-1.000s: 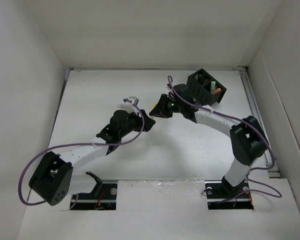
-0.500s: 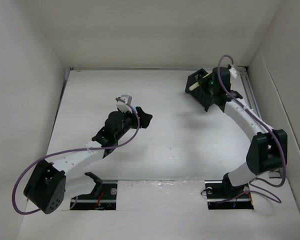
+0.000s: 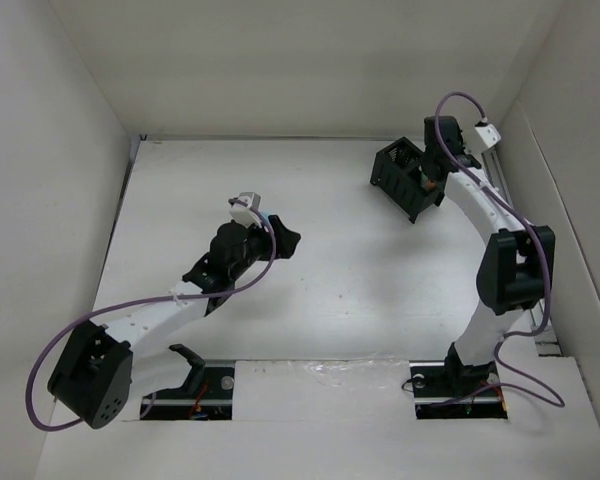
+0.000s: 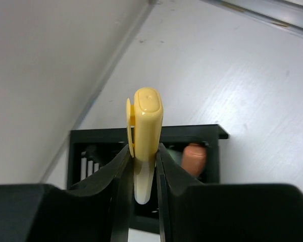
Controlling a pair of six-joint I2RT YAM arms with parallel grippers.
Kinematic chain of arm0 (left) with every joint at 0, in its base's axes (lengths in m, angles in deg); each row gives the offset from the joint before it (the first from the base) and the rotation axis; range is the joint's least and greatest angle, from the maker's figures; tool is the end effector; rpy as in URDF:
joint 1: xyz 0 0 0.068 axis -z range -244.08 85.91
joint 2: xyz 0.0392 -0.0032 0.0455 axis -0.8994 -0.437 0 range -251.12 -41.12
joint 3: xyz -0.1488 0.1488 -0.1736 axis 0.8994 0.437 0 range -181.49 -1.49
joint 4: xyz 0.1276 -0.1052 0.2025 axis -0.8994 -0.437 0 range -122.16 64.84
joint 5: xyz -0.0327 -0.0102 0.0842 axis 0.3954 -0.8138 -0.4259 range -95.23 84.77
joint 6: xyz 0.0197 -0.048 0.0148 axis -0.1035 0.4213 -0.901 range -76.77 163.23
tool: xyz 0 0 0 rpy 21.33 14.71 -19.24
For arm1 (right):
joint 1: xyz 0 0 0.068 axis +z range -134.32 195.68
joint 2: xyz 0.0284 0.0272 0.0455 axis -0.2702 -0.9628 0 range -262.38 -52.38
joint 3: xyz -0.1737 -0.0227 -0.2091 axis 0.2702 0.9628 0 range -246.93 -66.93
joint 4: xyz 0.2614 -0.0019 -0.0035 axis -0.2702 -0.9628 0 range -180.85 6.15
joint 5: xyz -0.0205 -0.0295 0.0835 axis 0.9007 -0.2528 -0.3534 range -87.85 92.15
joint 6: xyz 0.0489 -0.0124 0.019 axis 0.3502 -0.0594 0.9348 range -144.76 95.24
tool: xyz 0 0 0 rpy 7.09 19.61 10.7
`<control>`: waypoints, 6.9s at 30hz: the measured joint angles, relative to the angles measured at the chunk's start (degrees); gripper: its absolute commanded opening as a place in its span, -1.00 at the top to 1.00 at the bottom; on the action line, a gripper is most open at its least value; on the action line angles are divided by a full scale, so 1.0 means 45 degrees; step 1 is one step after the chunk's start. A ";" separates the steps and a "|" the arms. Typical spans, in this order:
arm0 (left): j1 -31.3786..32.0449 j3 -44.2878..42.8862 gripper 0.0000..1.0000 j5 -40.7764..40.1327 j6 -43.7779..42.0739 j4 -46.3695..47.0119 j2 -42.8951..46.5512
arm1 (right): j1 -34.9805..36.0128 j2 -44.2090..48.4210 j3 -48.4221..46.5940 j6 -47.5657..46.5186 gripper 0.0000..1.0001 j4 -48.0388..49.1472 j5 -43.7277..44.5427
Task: Sort the stationery into containers
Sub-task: Place the pen in the storage box, then pick up the pen from the center of the board, then place the pen in the storage box.
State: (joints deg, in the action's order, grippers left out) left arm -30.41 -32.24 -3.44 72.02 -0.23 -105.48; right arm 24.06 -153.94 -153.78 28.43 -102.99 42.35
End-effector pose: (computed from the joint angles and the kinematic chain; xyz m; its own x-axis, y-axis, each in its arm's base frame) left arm 0.2085 -0.1403 0.2493 -0.3893 -0.3190 -0.8641 0.4477 0.7543 -0.4802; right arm 0.4081 0.0368 0.3116 0.0053 0.6189 -0.7855 0.6923 0.5645 0.4495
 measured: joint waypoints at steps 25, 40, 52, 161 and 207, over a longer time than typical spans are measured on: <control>-0.0233 -0.0359 -0.41 -0.1491 0.0403 -0.1423 -0.0369 | 0.1841 -0.1996 -0.0549 -0.0476 -0.19 -0.1783 0.3813; -0.0233 -0.1122 0.19 -0.3628 0.0918 -0.2278 -0.1632 | 0.3167 0.3696 0.1472 -0.0583 0.97 -0.0602 0.2127; -0.0359 -0.3696 0.35 -0.4541 0.2637 -0.3317 -0.4245 | 0.4279 0.5741 0.6368 -0.0393 0.80 0.2244 -0.4527; -0.1481 -0.1200 1.00 0.4979 0.0355 0.1967 -0.5061 | 0.5168 0.1520 0.5863 0.0510 -0.44 0.4240 -1.1434; -0.1496 0.0850 -0.99 0.4847 0.0393 0.3123 0.0170 | -0.0044 0.3740 0.3094 0.0651 1.00 0.2157 -0.1214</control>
State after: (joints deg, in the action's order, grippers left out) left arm -37.15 -28.41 18.37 73.79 13.82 -104.71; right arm 23.86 -137.11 -139.86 31.36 -93.28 36.89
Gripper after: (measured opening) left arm 0.993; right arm 0.243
